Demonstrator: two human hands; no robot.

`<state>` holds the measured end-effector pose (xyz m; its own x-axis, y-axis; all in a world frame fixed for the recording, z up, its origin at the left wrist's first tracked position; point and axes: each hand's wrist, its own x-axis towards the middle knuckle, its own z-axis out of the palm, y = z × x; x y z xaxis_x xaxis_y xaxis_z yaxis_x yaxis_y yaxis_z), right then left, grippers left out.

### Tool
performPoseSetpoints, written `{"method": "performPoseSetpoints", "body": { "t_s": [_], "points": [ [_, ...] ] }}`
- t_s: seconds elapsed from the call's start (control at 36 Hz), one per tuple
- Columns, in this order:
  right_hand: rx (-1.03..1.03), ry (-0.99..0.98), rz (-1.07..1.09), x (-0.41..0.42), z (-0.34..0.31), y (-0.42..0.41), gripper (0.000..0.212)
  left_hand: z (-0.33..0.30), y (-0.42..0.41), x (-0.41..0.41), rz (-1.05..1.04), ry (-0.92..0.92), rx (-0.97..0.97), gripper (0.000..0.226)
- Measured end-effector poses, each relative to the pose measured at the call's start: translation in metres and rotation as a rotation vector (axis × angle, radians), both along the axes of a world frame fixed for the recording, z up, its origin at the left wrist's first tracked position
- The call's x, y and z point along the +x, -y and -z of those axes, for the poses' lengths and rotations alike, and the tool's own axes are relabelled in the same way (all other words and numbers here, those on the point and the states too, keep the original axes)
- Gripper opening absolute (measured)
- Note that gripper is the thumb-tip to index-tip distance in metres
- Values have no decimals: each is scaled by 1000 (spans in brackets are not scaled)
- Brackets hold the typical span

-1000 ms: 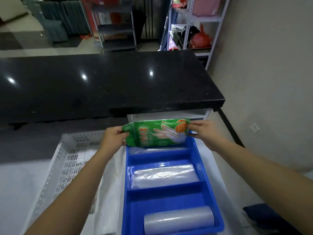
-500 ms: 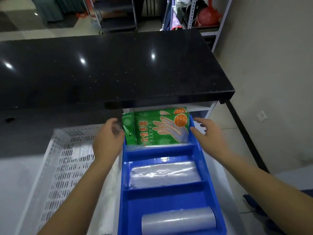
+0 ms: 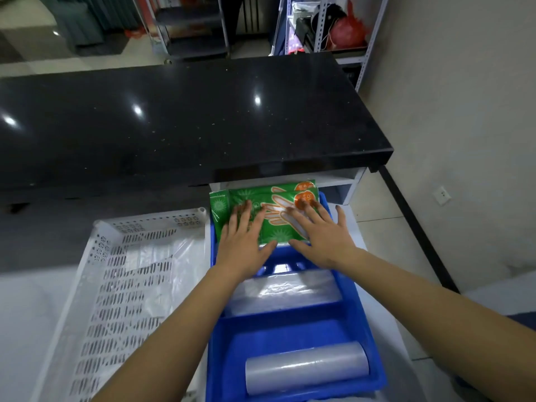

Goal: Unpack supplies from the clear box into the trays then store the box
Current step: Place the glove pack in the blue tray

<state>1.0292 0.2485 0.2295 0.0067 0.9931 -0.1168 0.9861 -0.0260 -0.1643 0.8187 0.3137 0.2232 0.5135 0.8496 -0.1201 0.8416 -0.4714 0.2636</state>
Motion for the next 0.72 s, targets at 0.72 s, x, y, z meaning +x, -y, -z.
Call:
{"method": "performPoseSetpoints", "body": {
  "t_s": [0.72],
  "points": [
    [-66,-331,220,-92,-34,232,68,-34,226,-109,-121,124,-161,90]
  ]
}}
